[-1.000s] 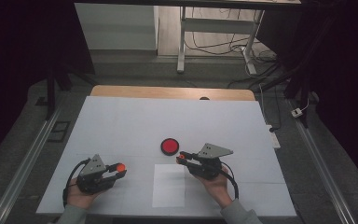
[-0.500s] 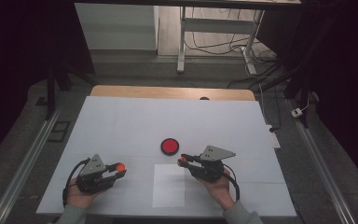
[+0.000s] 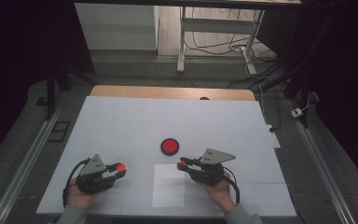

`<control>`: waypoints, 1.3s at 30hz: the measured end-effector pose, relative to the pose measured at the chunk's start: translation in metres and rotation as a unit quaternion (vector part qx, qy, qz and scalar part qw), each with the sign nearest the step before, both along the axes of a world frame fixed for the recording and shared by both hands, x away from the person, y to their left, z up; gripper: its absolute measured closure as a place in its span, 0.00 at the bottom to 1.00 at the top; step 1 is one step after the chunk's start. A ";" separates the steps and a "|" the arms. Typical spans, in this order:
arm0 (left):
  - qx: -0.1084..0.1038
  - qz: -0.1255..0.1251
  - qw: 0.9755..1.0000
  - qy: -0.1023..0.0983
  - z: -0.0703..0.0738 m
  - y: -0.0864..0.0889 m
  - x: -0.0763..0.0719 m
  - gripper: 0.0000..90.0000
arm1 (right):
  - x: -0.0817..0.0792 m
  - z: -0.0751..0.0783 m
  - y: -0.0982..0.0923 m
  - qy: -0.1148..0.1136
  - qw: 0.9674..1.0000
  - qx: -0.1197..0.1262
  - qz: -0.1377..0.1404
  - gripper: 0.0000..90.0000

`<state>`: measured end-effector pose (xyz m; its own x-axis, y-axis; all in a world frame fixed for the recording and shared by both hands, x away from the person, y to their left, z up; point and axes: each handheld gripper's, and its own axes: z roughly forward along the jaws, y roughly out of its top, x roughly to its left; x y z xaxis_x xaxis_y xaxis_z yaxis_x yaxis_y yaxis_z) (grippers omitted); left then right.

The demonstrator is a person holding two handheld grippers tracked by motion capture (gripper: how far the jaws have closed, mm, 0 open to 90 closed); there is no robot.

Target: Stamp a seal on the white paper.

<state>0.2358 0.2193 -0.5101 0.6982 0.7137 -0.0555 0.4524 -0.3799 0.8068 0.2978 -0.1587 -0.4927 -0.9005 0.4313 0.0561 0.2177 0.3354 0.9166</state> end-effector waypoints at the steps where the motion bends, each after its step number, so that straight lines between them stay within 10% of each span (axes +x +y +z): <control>1: 0.000 0.000 1.000 0.000 0.000 0.000 0.000 0.73 | 0.000 0.000 0.000 0.000 1.000 -0.001 0.002 0.81; 39: 0.004 -0.004 1.000 0.000 0.000 -0.002 0.000 0.73 | -0.018 -0.015 0.016 0.026 0.998 -0.046 0.039 0.81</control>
